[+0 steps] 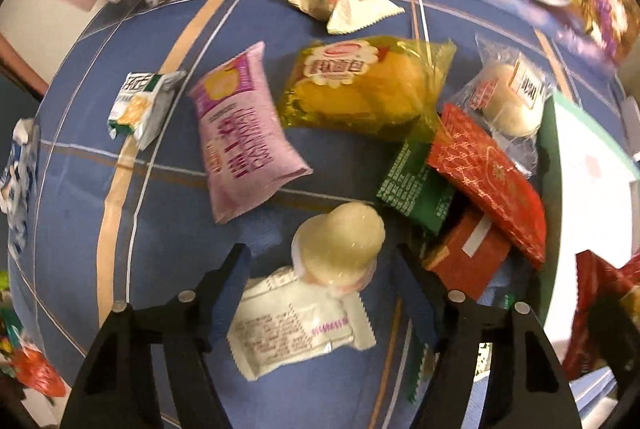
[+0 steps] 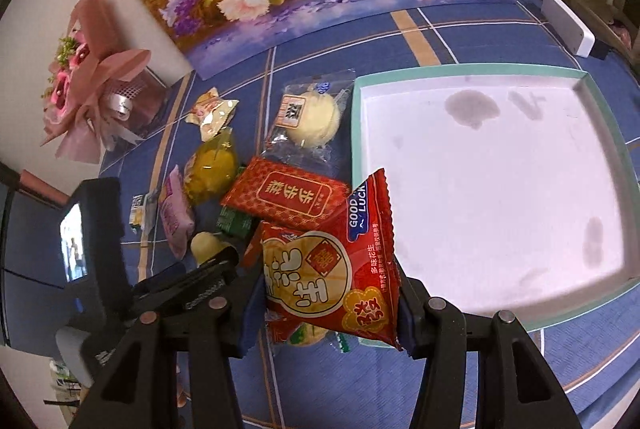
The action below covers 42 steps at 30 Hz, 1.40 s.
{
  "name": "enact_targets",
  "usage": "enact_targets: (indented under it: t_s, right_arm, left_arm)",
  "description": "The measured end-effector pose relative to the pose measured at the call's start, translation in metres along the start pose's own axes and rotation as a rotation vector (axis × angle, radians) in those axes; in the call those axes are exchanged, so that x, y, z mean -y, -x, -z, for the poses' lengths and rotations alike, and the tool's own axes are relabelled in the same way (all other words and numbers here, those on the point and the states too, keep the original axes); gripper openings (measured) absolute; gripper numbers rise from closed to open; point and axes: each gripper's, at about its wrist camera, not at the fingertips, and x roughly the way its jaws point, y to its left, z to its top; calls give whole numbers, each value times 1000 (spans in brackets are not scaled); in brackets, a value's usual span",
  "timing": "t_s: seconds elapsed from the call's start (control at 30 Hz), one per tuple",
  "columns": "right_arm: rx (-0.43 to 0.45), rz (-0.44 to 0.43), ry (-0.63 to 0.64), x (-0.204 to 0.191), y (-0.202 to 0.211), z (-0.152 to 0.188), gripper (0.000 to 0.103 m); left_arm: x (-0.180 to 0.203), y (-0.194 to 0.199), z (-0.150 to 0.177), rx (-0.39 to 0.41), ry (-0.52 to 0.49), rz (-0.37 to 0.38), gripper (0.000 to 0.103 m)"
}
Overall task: Organize snacks
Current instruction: 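Lift the red bag with the right gripper while the left gripper grasps the pale yellow bun, then carry both snacks over the white tray and open both grippers to drop them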
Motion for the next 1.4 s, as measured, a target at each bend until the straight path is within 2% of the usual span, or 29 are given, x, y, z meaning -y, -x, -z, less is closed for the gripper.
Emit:
enact_targets:
  t_s: [0.03, 0.1, 0.23, 0.3, 0.6, 0.7, 0.97, 1.07, 1.2, 1.27, 1.4]
  right_arm:
    - [-5, -1, -7, 2, -1, -1, 56]
    - [-12, -3, -16, 4, -3, -1, 56]
    - [-23, -4, -34, 8, -6, -3, 56]
    - [-25, -6, -42, 10, -5, -2, 56]
    - [-21, -16, -53, 13, -1, -3, 56]
    - [-20, -23, -55, 13, 1, -3, 56]
    - [-8, -48, -103, 26, 10, -8, 56]
    - [10, 1, -148, 46, 16, -13, 56]
    - [17, 110, -224, 82, 18, -16, 56]
    - [15, 142, -269, 101, 19, -16, 56]
    - [21, 164, -343, 133, 22, -17, 56]
  left_arm:
    - [7, -2, -3, -4, -7, -6, 71]
    - [7, -2, -1, -18, -18, -10, 60]
    - [29, -1, -3, -20, -26, -6, 55]
    - [40, 4, 7, -14, -26, 10, 47]
    - [75, 28, 22, 0, -21, 8, 46]
    - [85, 39, 26, 2, 7, 28, 46]
    - [120, 95, 25, 86, 36, 56, 46]
    - [142, 124, 38, 122, 10, 75, 46]
    - [167, 138, 35, 114, -53, 124, 46]
    - [205, 145, 42, 111, -108, 142, 46]
    - [254, 144, 52, 82, -183, 193, 46]
